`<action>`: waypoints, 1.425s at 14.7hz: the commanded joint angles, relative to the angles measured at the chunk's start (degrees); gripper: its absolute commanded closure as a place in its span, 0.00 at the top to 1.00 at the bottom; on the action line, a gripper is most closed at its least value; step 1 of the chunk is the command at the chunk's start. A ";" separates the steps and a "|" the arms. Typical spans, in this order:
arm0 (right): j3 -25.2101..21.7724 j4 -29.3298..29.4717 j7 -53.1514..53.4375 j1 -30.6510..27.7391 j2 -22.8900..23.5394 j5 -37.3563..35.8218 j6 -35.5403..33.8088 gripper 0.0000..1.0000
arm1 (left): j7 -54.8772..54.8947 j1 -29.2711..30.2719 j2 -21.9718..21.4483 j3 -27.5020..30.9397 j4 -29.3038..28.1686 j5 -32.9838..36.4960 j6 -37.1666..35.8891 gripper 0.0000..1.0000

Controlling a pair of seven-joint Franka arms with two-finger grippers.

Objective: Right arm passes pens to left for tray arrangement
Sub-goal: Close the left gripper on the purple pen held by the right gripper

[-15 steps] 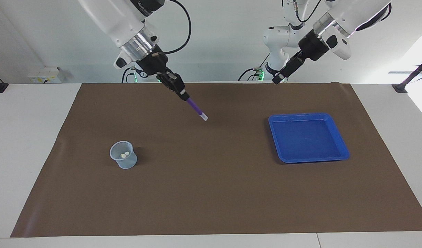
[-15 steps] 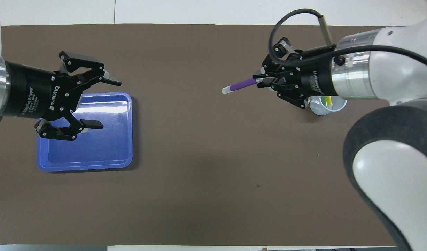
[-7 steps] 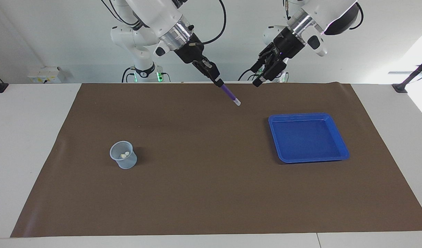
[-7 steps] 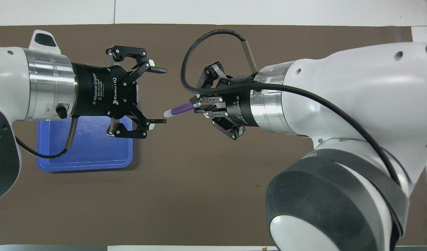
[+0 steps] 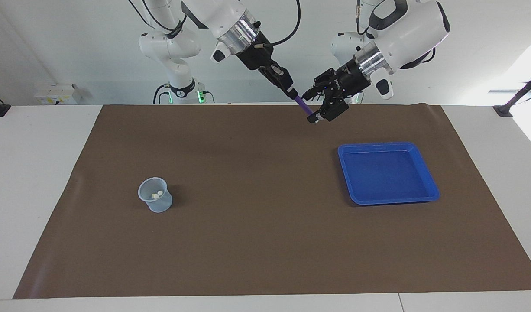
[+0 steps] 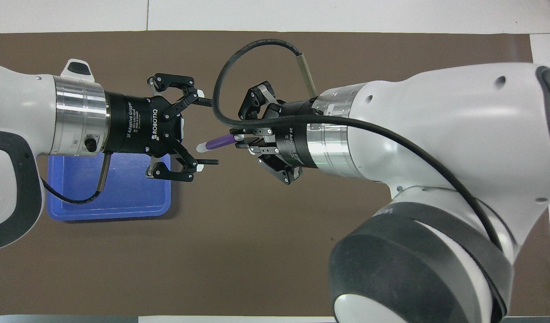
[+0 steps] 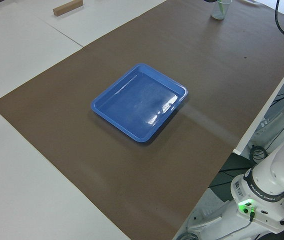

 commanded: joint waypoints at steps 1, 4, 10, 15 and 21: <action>1.01 1.16 0.61 -0.73 1.04 0.99 0.47 0.00 | 1.69 0.47 -2.91 0.11 -3.71 -2.23 -0.59 0.95; 1.01 1.16 0.52 -0.73 1.04 0.90 0.39 0.00 | 1.51 0.47 -3.00 0.20 -3.80 -2.75 -1.39 0.92; 1.01 1.16 0.35 -0.65 1.04 0.82 0.47 0.00 | 1.16 0.38 -4.05 0.20 -5.29 -2.85 -1.47 0.76; 1.01 1.08 0.26 -0.65 0.96 0.64 0.47 0.00 | 1.07 0.12 -4.14 0.20 -5.47 -2.93 -1.65 0.64; 1.01 1.16 0.17 -0.65 0.96 0.46 0.39 0.00 | 1.07 0.12 -4.14 0.20 -5.47 -2.93 -1.91 0.34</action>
